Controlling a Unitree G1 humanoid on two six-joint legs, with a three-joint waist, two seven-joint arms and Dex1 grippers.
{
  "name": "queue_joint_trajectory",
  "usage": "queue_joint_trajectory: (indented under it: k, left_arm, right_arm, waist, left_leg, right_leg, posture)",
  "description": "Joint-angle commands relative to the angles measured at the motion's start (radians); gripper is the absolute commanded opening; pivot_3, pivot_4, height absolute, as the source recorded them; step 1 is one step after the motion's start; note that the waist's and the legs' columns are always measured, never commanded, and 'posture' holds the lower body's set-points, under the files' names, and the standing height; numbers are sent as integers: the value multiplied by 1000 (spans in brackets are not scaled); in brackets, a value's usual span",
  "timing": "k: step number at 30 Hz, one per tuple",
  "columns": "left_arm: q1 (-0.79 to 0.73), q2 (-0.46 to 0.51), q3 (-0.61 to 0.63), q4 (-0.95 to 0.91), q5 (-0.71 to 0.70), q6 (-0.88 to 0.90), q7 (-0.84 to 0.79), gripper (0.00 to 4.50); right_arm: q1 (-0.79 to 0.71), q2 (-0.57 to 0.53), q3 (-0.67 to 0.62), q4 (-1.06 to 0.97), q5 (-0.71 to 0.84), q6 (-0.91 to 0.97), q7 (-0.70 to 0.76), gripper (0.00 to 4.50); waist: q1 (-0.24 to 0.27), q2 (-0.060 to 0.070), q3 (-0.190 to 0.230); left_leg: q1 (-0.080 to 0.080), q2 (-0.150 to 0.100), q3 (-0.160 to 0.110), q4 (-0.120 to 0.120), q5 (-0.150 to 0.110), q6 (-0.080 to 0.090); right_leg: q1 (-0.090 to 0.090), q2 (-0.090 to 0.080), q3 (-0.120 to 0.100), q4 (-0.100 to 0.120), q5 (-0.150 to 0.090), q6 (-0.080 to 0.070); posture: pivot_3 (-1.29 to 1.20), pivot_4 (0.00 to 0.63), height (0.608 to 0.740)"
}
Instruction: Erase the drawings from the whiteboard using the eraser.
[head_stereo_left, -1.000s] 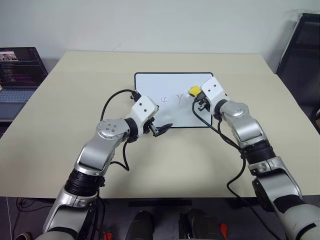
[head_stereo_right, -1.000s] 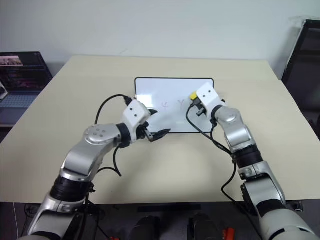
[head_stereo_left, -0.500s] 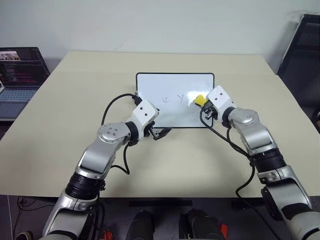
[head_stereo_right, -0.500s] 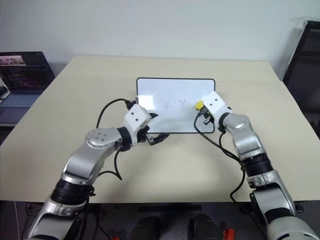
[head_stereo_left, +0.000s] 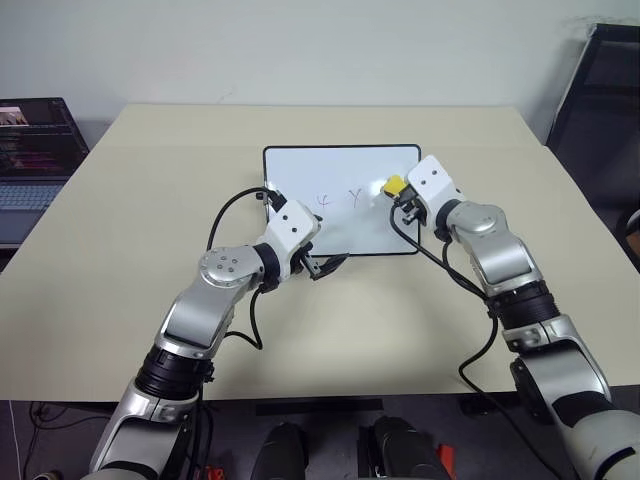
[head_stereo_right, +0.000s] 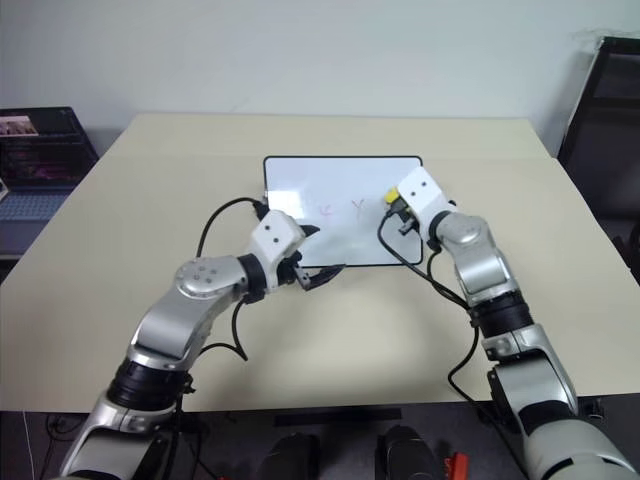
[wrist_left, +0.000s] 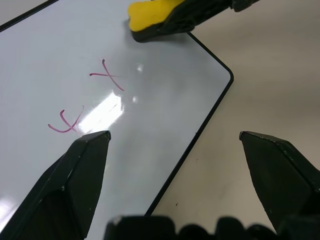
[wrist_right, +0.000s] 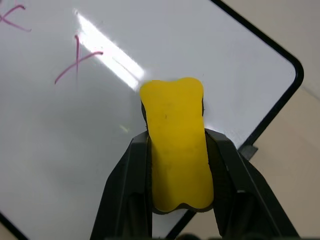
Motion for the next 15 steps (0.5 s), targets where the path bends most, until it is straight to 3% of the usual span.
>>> queue_joint_trajectory:
  k: [1,9,15]
  left_arm:
    - [22,-5,23,-45,3,15,29,4500]
    - [49,-6,44,-89,-2,70,71,4500]
    - [66,-29,93,-70,-14,92,126,4500]
  right_arm:
    - [10,-1,-4,13,-17,-18,-8,1110]
    - [134,-40,-15,-109,-9,31,14,1108]
    - [146,-3,-50,-189,8,8,-43,1107]
  waist:
    - [0,0,0]
    - [0,0,0]
    - [-2,0,0]
  left_leg:
    - [0,0,0,0,0,0]
    - [0,0,-1,1,0,0]
    - [1,0,-1,1,0,0]
  right_leg:
    - [0,0,0,0,0,0]
    - [1,0,0,0,0,1]
    - [1,0,0,0,-1,3]
  posture:
    - [0,150,740]
    - [0,150,740]
    - [0,150,740]
